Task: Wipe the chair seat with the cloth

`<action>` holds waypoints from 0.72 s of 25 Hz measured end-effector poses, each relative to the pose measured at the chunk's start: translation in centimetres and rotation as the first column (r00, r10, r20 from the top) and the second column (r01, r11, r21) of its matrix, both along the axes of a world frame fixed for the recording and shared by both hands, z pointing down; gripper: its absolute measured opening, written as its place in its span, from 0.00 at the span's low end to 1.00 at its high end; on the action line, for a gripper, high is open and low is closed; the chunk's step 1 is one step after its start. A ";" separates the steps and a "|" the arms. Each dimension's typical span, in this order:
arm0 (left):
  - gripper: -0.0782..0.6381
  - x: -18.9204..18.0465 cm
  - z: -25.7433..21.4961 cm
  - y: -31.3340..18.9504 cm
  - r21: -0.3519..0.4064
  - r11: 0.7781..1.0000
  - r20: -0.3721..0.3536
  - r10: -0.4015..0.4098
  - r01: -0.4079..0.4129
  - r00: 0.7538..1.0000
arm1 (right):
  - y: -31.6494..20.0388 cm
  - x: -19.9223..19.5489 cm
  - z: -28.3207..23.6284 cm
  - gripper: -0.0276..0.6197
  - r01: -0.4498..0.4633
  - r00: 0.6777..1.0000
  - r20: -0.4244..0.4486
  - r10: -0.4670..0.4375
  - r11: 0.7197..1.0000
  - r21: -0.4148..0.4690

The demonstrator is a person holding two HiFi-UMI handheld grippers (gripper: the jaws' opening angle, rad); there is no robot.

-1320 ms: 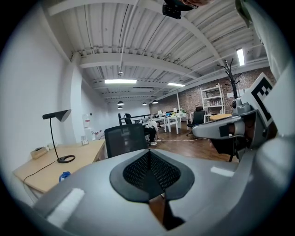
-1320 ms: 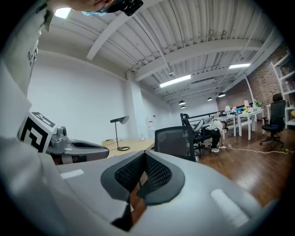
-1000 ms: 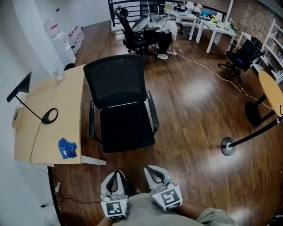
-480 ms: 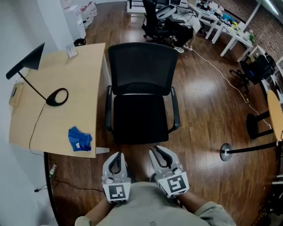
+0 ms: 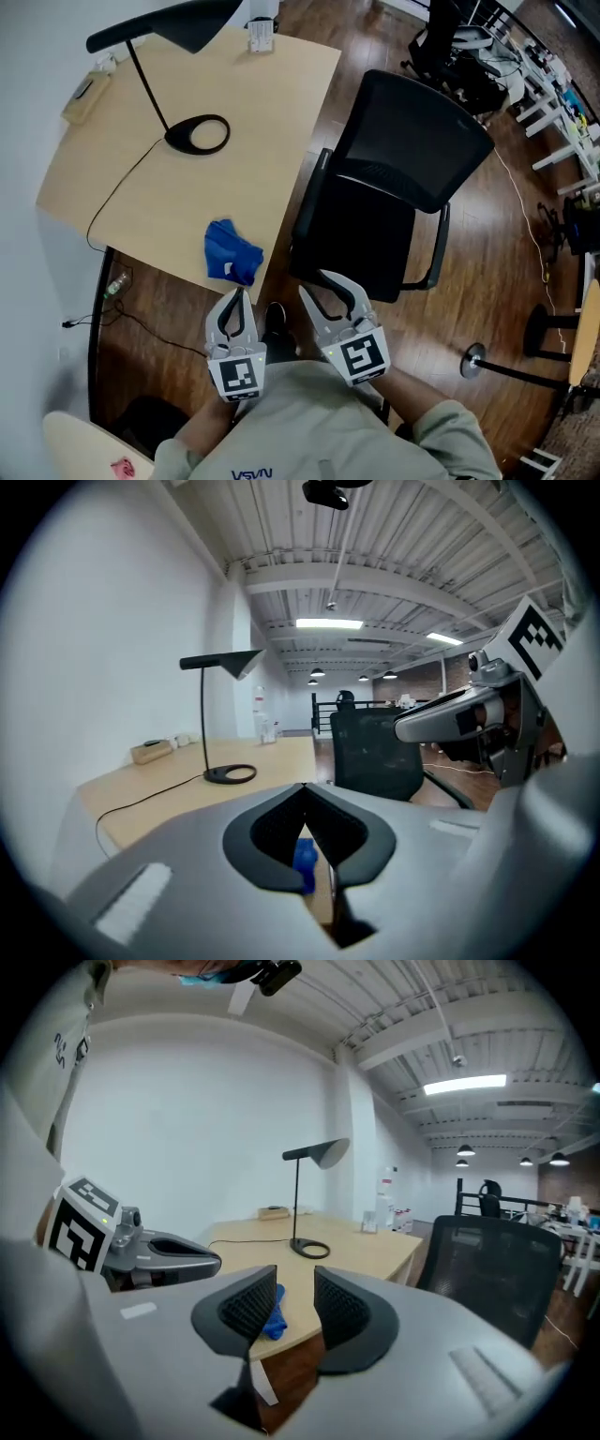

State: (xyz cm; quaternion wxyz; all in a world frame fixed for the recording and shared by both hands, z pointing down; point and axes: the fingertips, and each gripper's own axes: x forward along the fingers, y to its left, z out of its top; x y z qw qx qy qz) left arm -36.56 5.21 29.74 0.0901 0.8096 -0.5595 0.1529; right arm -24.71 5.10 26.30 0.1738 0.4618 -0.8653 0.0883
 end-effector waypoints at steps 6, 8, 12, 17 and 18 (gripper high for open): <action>0.12 -7.8 2.8 -1.7 -0.012 0.988 0.056 -0.152 0.153 0.987 | -3.5 -8.2 4.1 0.24 0.169 0.985 -0.037 -0.171 0.984 -0.047; 0.12 -9.5 3.7 -1.9 -0.035 0.981 0.066 -0.189 0.192 0.980 | -4.3 -10.2 5.9 0.27 0.214 0.975 -0.053 -0.217 0.974 -0.071; 0.12 -11.5 5.5 -2.0 -0.053 0.968 0.093 -0.239 0.244 0.967 | -6.0 -13.4 9.5 0.33 0.254 0.962 -0.070 -0.264 0.959 -0.122; 0.12 -12.7 7.5 -2.7 -0.086 0.948 0.123 -0.296 0.307 0.947 | -7.5 -16.0 14.4 0.44 0.302 0.939 -0.110 -0.327 0.932 -0.199; 0.12 -13.1 7.9 -2.9 -0.092 0.941 0.123 -0.315 0.327 0.941 | -7.7 -16.3 15.4 0.45 0.307 0.934 -0.115 -0.337 0.926 -0.219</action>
